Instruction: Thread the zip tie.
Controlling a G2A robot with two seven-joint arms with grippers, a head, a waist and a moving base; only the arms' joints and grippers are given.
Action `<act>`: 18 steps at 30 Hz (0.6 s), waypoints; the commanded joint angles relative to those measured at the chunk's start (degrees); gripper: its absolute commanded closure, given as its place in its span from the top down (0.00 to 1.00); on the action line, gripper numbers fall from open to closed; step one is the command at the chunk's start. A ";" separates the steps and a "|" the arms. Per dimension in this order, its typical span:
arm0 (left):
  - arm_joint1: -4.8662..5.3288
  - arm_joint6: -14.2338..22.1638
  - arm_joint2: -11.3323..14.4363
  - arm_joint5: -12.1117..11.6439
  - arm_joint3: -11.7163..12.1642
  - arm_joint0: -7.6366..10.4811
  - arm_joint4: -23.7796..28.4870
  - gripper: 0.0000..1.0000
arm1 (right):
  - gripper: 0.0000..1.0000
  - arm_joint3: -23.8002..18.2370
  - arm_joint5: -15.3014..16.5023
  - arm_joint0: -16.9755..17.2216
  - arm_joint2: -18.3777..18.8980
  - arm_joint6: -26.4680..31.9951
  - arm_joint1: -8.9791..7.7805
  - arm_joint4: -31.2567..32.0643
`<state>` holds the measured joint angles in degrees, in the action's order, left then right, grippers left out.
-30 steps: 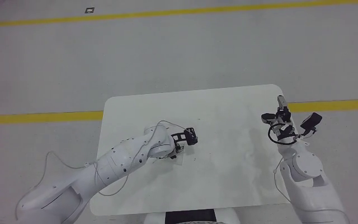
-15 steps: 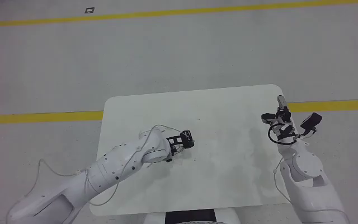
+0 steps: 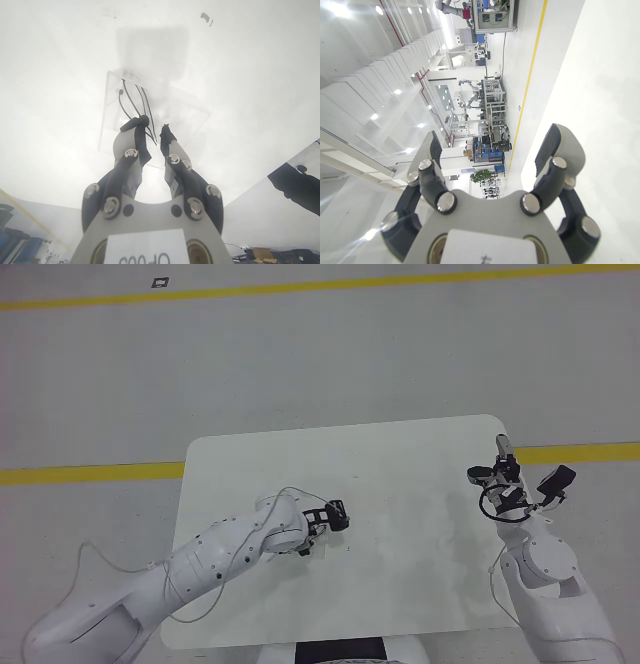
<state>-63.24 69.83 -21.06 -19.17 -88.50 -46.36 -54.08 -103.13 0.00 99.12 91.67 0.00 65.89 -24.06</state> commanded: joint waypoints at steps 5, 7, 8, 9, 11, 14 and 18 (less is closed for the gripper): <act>-1.06 -0.10 1.10 0.28 1.68 0.81 0.10 0.14 | 1.00 0.00 0.00 0.00 0.00 0.00 0.00 0.00; -1.37 -0.12 1.41 0.45 2.09 1.01 0.03 0.14 | 1.00 0.00 0.00 0.00 0.00 0.00 0.00 0.00; -1.56 -0.10 1.62 0.53 2.42 1.16 -0.12 0.14 | 1.00 0.00 0.00 0.00 0.00 0.00 0.00 0.00; -1.71 -0.11 1.77 0.65 2.67 1.25 -0.24 0.14 | 1.00 0.00 0.00 0.00 0.00 0.00 0.00 0.00; -2.05 -0.16 2.10 0.78 3.18 1.46 -0.32 0.13 | 1.00 0.00 0.00 0.00 0.00 0.00 0.00 0.00; -2.51 -0.07 2.52 0.87 3.88 1.79 -0.42 0.13 | 1.00 0.00 0.00 0.00 0.00 0.00 0.00 0.00; -3.04 -0.24 2.93 0.82 4.94 2.11 -0.35 0.13 | 1.00 0.00 0.00 0.00 0.00 0.00 0.00 0.00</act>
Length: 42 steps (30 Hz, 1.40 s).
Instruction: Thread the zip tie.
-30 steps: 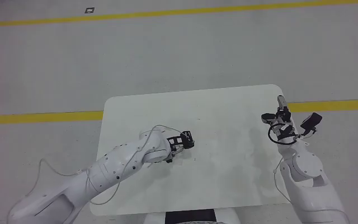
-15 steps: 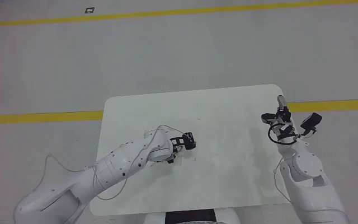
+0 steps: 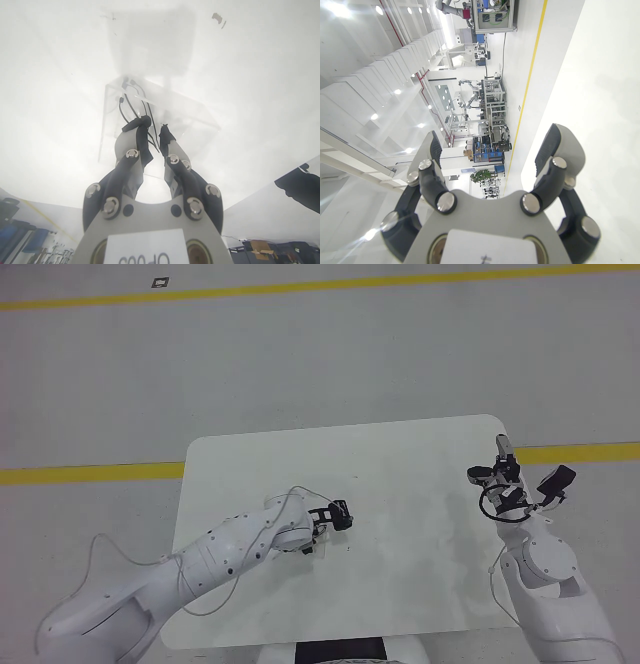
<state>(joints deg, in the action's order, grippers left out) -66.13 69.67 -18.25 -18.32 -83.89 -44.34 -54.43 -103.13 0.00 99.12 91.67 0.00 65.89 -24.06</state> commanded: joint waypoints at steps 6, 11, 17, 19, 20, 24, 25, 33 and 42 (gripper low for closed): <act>-0.83 -0.11 0.60 -0.13 1.72 0.49 0.18 0.10 | 1.00 0.00 0.00 0.00 0.00 0.00 0.00 0.00; -1.29 -0.22 0.83 -0.18 2.65 0.76 0.44 0.06 | 1.00 0.00 0.00 0.00 0.00 0.00 0.00 0.00; -1.67 -0.27 1.00 -0.28 3.33 0.94 0.66 0.00 | 1.00 0.00 0.00 0.00 0.00 0.00 0.00 0.00; -1.76 -0.26 1.02 -0.29 3.47 0.98 0.69 0.00 | 1.00 0.00 0.00 0.00 0.00 0.00 0.00 0.00; -1.81 -0.24 1.03 -0.29 3.48 1.02 0.70 0.00 | 1.00 0.00 0.00 0.00 0.00 0.00 0.00 0.00; -1.80 0.26 0.81 0.04 2.69 1.16 0.65 0.00 | 1.00 0.00 0.00 0.00 0.00 0.00 0.00 0.00; -1.73 0.47 0.70 0.16 2.33 1.18 0.61 0.00 | 1.00 0.00 0.00 0.00 0.00 0.00 0.00 0.00; -0.16 2.84 -1.21 1.67 -2.19 0.34 -0.16 0.00 | 1.00 0.00 0.00 0.00 0.00 0.00 0.00 0.00; 2.26 4.95 -4.00 2.52 -7.66 -1.62 -1.21 0.00 | 1.00 0.00 0.00 0.00 0.00 0.00 0.00 0.00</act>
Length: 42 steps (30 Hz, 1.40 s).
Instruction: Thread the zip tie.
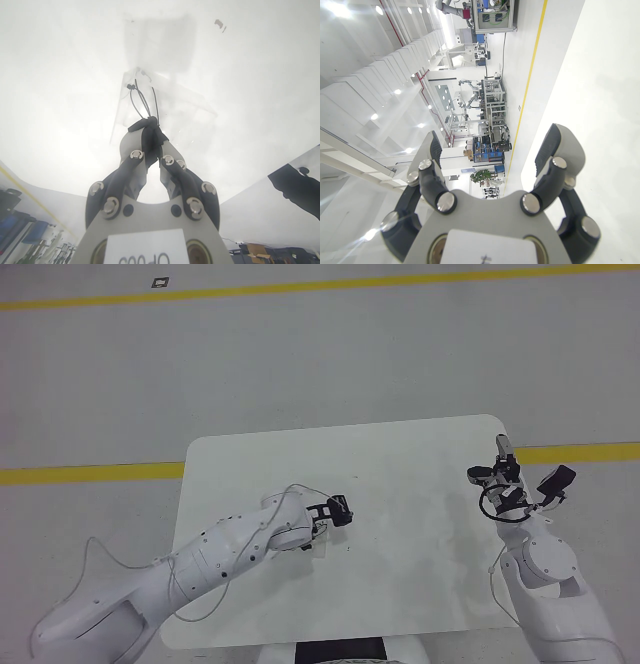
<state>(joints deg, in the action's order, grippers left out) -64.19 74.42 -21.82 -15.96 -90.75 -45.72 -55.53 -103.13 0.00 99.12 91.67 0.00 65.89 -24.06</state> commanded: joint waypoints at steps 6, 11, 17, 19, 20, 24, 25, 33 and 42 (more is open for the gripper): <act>2.73 1.26 -4.30 0.26 -6.41 -2.24 0.50 0.00 | 1.00 0.00 0.00 0.00 0.00 0.00 0.00 0.00; 5.53 2.11 -9.36 -1.49 -11.90 -4.78 1.95 0.00 | 1.00 0.00 0.00 0.00 0.00 0.00 0.00 0.00; 8.89 1.55 -15.97 -3.52 -16.87 -8.96 4.05 0.00 | 1.00 0.00 0.00 0.00 0.00 0.00 0.00 0.00; 9.93 1.16 -17.67 -3.52 -17.79 -10.25 4.44 0.00 | 1.00 0.00 0.00 0.00 0.00 0.00 0.00 0.00; 10.34 0.49 -18.25 -3.52 -18.11 -10.75 5.27 0.00 | 1.00 0.00 0.00 0.00 0.00 0.00 0.00 0.00; 11.22 0.02 -18.86 -3.52 -18.47 -10.87 4.82 0.00 | 1.00 0.00 0.00 0.00 0.00 0.00 0.00 0.00; 11.22 0.02 -18.86 -3.52 -18.47 -10.87 4.82 0.00 | 1.00 0.00 0.00 0.00 0.00 0.00 0.00 0.00; 11.44 -2.96 -20.06 -3.52 -15.40 -10.86 9.52 0.00 | 1.00 0.00 0.00 0.00 0.00 0.00 0.00 0.00; 16.75 -2.48 -23.94 -3.52 -14.88 -9.86 26.87 0.00 | 1.00 0.00 0.00 0.00 0.00 0.00 0.00 0.00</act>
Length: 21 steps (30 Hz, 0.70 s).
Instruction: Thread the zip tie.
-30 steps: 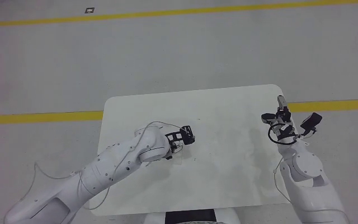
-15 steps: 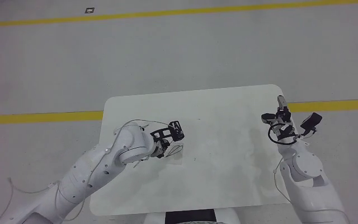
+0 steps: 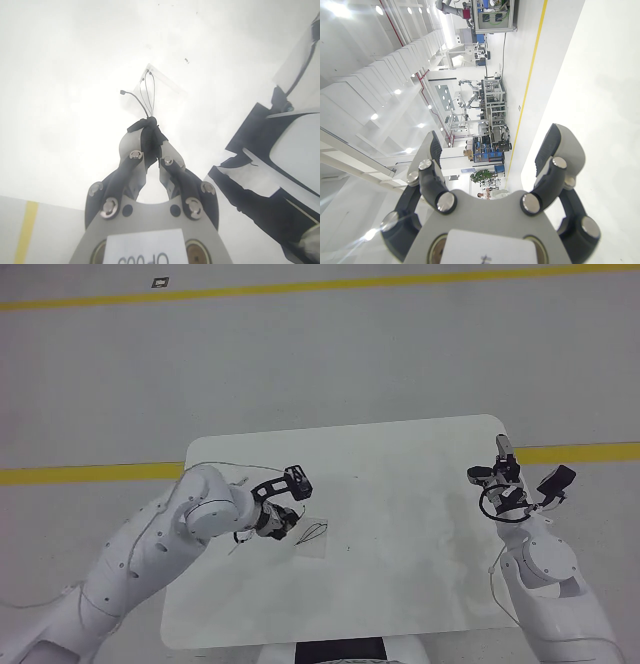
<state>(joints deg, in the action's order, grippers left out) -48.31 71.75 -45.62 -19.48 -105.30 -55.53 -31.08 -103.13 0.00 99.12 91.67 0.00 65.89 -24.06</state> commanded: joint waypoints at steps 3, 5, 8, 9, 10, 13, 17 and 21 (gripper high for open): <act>3.31 -0.79 -0.71 0.00 -0.64 -0.03 7.61 0.00 | 1.00 0.00 0.00 0.00 0.00 0.00 0.00 0.00; 4.91 -1.87 -0.78 0.00 -0.82 0.11 10.62 0.00 | 1.00 0.00 0.00 0.00 0.00 0.00 0.00 0.00; 7.02 -3.29 -0.28 0.00 -0.92 0.45 14.13 0.00 | 1.00 0.00 0.00 0.00 0.00 0.00 0.00 0.00; 7.58 -3.70 0.07 0.00 -1.26 0.65 15.06 0.00 | 1.00 0.00 0.00 0.00 0.00 0.00 0.00 0.00; 8.13 -4.27 0.33 0.00 -1.21 0.86 15.84 0.00 | 1.00 0.00 0.00 0.00 0.00 0.00 0.00 0.00; 9.79 -5.98 1.55 0.00 -0.53 1.59 18.01 0.00 | 1.00 0.00 0.00 0.00 0.00 0.00 0.00 0.00; 11.43 -8.68 3.92 0.00 -1.21 2.68 19.60 0.00 | 1.00 0.00 0.00 0.00 0.00 0.00 0.00 0.00; 12.91 -11.82 6.52 0.00 0.43 3.80 20.95 0.00 | 1.00 0.00 0.00 0.00 0.00 0.00 0.00 0.00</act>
<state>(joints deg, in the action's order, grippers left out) -35.81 61.00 -39.84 -19.48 -106.23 -52.04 -10.60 -103.13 0.00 99.12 91.67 0.00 65.89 -24.06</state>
